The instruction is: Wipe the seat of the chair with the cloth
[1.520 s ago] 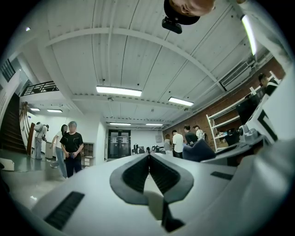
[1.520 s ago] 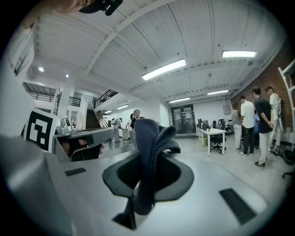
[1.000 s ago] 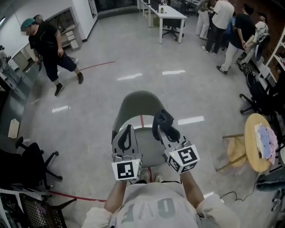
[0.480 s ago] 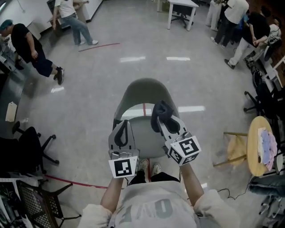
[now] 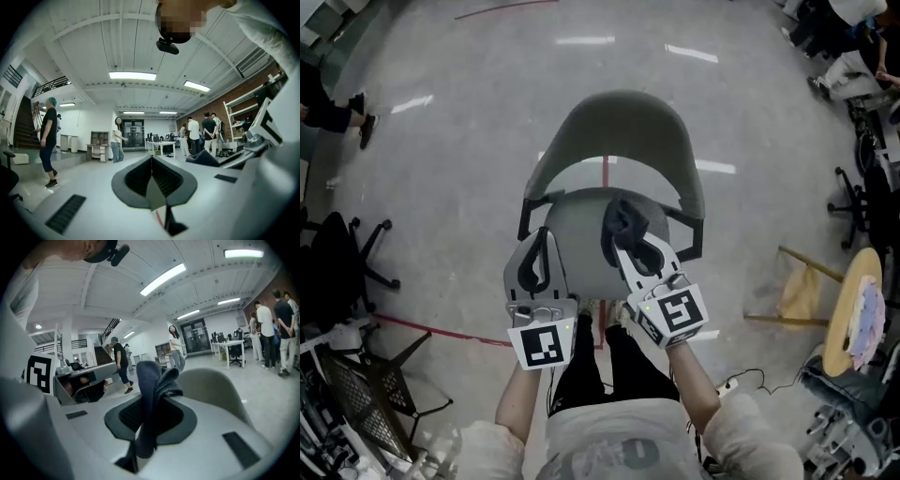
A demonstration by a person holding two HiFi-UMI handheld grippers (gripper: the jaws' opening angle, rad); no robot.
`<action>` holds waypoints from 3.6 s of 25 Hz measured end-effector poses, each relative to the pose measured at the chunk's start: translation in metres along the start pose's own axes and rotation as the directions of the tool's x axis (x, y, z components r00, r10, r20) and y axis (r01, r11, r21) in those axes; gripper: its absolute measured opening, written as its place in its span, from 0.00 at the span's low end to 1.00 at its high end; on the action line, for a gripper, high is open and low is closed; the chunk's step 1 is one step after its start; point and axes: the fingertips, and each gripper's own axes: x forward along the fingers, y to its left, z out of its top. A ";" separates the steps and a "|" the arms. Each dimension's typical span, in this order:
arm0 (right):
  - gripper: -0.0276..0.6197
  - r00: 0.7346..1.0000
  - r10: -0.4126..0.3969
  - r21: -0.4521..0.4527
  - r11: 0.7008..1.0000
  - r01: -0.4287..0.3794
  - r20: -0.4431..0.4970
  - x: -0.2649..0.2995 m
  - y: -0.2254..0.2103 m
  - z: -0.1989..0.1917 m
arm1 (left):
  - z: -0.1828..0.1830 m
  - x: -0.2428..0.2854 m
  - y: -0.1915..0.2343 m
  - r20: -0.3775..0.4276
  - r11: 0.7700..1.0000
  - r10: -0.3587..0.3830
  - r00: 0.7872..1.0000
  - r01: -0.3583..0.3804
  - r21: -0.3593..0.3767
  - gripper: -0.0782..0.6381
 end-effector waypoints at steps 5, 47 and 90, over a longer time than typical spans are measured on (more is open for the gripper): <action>0.13 0.994 -0.035 0.068 0.997 0.042 -0.105 0.011 -0.030 -0.093 | -0.089 0.001 -0.012 -0.081 1.000 -0.021 0.996 0.021 -0.006 0.13; 0.13 0.934 0.191 0.593 0.805 0.027 -0.302 0.272 -0.011 -0.292 | -0.243 -0.010 0.033 -0.224 0.999 0.009 0.975 -0.018 -0.040 0.13; 0.13 0.636 -0.372 0.174 0.758 0.629 -0.676 0.056 -0.277 -0.345 | -0.243 0.056 -0.085 -0.225 0.982 -0.186 0.957 0.176 -0.062 0.13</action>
